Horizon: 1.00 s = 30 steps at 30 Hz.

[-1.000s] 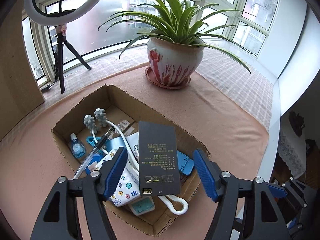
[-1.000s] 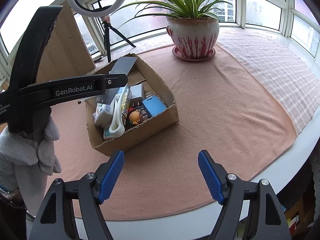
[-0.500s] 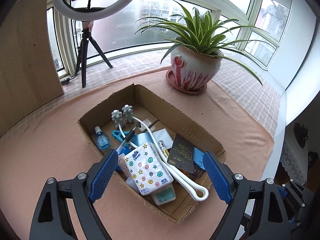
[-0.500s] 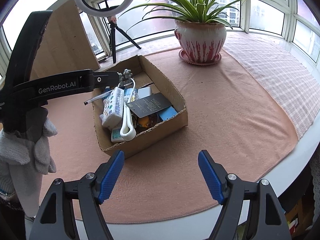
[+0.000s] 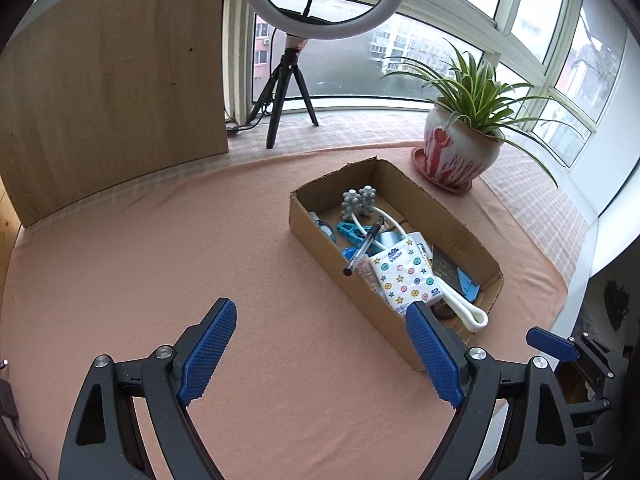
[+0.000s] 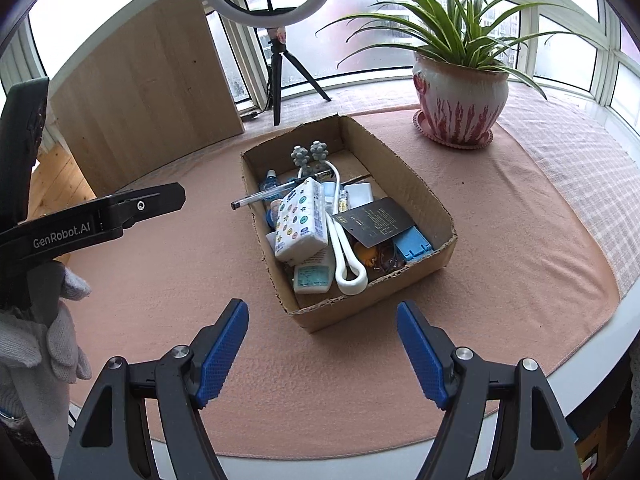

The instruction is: Organize objects

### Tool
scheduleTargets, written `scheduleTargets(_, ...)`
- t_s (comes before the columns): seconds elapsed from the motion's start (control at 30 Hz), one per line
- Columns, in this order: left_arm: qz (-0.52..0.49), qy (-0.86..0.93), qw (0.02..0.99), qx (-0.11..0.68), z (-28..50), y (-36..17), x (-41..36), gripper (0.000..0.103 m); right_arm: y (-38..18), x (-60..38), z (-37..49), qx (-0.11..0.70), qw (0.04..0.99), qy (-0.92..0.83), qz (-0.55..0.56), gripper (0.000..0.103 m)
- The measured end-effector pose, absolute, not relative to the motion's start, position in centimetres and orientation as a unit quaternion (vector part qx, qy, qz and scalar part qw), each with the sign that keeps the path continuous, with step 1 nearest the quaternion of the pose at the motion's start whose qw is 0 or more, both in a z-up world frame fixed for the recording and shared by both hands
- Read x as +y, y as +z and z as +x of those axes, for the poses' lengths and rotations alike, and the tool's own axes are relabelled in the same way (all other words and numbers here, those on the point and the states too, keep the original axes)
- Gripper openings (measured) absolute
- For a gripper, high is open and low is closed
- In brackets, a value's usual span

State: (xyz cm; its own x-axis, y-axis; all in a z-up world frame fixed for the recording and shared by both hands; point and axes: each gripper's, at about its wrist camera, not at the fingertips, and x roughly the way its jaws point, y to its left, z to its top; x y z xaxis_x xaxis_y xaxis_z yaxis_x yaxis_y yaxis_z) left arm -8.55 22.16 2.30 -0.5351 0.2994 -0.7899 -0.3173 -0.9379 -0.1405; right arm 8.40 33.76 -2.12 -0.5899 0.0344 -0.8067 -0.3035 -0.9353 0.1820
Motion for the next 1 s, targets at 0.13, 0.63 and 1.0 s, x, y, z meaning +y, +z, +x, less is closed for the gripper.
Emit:
scheduleTargets(0.13,-0.45,0.881,0.144,0.0,-7.3,2.3,18.0,0.089,-1.7,31.3,7.3,0.141,0.08,0.882,-0.443,0.073)
scheduleTargets(0.63,-0.438,0.897,0.047,-0.033,-2.3,2.8,6.7,0.091,-0.9,21.9,3.5,0.097,0.025,0.893,-0.44,0.073)
scheduleTargets(1.0,-0.45,0.892,0.016,-0.045,0.7,1.4,2.6,0.091,-0.6,17.4,2.2,0.069,0.015,0.901,-0.429,0.073)
